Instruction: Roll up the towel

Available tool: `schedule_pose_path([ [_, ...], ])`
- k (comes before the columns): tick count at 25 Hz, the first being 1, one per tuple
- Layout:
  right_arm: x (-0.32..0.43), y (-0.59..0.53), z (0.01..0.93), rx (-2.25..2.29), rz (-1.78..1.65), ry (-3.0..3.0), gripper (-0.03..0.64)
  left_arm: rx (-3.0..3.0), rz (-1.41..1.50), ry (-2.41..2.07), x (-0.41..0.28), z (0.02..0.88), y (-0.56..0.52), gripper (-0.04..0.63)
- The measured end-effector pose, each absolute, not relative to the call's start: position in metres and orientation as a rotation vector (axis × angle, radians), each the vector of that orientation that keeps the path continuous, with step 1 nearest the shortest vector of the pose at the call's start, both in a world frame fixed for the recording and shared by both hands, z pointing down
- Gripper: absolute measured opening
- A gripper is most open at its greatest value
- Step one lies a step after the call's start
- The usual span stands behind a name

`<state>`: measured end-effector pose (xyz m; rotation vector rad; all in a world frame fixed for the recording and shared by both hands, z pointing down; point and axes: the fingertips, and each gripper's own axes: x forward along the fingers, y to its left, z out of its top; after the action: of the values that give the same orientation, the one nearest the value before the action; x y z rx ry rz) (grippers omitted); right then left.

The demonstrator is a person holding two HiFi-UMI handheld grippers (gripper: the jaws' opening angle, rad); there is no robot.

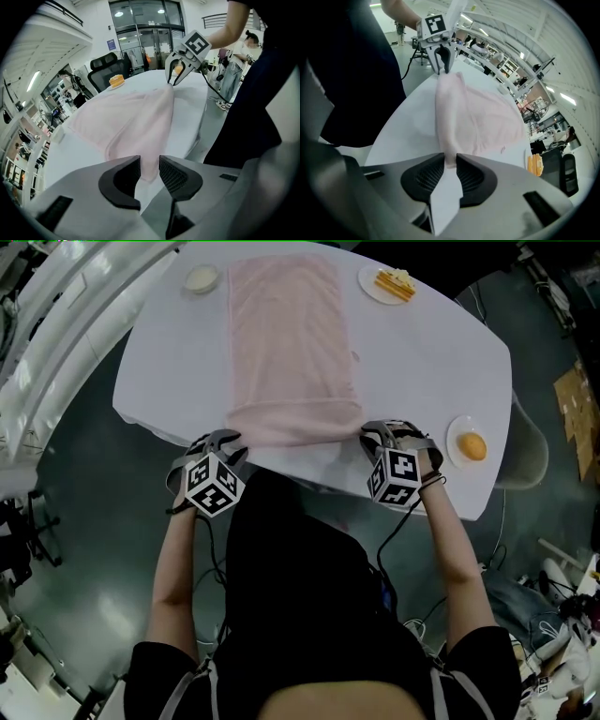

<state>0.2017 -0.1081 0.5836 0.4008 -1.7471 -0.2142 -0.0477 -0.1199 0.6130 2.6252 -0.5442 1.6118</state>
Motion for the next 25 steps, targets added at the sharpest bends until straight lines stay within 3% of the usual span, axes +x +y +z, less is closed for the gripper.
schedule_pose_path([
  [6,0.202,-0.11,0.603,0.322,-0.203,-1.717,0.092,2.597,1.696,-0.463,-0.045,0.626,-0.119,0.124],
  [13,0.201,-0.104,0.607,0.3,-0.208,-1.705,0.025,2.625,1.659,-0.48,-0.048,0.617,-0.119,0.025],
  [25,0.197,-0.073,0.576,0.382,-0.258,-1.719,0.018,2.705,1.665,-0.518,-0.056,0.592,-0.088,0.014],
])
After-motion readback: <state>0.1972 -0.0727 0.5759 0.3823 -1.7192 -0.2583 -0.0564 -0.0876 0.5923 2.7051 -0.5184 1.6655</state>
